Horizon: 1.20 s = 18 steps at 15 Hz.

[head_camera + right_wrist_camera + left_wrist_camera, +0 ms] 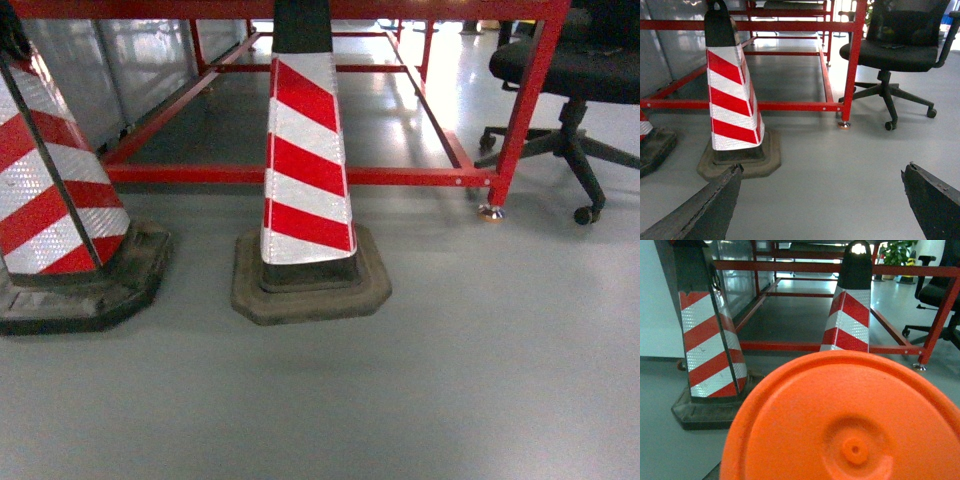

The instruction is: Pick capacitor and pack into box

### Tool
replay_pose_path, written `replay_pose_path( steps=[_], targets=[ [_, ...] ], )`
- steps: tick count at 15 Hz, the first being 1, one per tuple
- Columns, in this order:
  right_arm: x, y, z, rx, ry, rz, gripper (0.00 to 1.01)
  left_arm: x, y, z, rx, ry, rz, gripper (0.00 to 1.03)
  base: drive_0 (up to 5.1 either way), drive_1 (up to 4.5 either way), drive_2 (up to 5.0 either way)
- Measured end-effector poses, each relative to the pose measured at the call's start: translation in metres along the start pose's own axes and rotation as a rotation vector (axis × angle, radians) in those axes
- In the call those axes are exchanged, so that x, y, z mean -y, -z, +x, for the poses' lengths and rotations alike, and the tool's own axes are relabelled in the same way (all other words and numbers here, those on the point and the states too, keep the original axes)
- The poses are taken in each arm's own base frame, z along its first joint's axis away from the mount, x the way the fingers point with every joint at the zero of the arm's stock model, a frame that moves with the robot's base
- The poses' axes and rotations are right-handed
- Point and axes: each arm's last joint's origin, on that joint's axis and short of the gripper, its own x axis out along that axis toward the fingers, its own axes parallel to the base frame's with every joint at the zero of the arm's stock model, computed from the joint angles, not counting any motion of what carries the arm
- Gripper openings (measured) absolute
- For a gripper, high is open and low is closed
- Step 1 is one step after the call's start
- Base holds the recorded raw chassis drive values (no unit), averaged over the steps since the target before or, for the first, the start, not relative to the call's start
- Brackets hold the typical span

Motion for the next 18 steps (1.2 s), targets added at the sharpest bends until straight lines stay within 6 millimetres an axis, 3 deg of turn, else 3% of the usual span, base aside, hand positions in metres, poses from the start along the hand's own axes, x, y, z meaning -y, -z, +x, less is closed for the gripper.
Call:
replay_pose_path(
  steps=[14, 18],
  targets=[
    [0.0000, 0.0001, 0.0000, -0.001, 0.001, 0.000, 0.98, 0.0000, 0.0000, 0.0000, 0.000, 0.000, 0.000, 0.43, -0.1, 3.84, -4.0],
    [0.0000, 0.0000, 0.0000, 0.000, 0.000, 0.000, 0.98, 0.0000, 0.0003, 0.0000, -0.003, 0.000, 0.000, 0.43, 0.0, 0.00, 0.0]
  ],
)
